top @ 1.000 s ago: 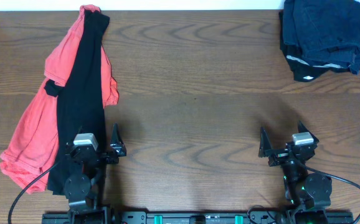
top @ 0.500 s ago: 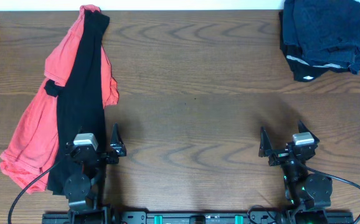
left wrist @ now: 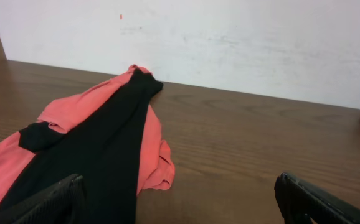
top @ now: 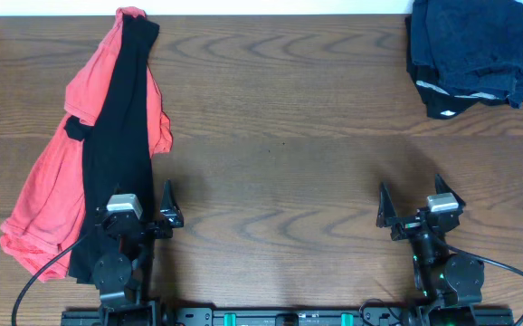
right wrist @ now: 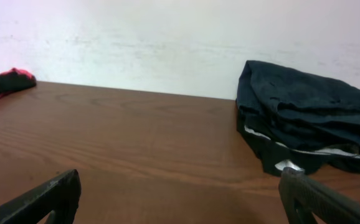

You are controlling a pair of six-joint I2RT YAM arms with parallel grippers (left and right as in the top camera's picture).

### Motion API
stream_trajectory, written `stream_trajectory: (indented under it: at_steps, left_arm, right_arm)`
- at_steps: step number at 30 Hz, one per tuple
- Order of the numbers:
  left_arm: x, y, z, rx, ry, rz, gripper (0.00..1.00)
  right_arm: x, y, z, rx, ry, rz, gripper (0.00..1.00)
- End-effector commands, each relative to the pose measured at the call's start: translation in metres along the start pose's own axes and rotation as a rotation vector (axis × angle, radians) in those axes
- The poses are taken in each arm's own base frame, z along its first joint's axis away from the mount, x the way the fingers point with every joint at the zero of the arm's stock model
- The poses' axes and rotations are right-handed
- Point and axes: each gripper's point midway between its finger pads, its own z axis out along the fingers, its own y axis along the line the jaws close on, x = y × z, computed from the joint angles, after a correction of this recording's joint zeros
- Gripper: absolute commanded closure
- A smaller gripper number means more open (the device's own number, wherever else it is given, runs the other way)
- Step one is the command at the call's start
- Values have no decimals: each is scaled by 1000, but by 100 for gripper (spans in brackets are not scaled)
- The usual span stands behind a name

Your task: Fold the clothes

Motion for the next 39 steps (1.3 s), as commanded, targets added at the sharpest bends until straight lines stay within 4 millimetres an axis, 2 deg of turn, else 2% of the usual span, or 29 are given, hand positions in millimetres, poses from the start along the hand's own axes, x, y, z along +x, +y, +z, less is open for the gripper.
stream_trajectory:
  at_steps: [1,5,9,14,20,25,29,39]
  left_arm:
    - [12,-1,0,7,41,-15,2]
    - [6,-2,-1,6,36,-59,2]
    - [-9,-3,-2,4,28,-58,2]
    - [-34,-7,0,1,47,-60,2]
    - [-52,-7,17,-13,132,-71,2]
    - [-60,-6,37,-30,236,-83,2]
    - [-66,-5,55,-48,338,-92,2]
    - [-66,0,95,-84,664,-78,2]
  right_arm:
    - [-5,-1,0,3,-23,9,1]
    - [-24,-3,-2,15,-100,4,1]
    - [-39,-4,-1,17,-155,1,1]
    - [-41,-4,7,15,-111,3,1]
    - [-58,-4,26,9,-49,-20,1]
    - [-77,1,56,-36,27,-14,1]
    - [-90,11,93,-114,116,-1,1]
    - [-92,33,181,-285,387,67,1]
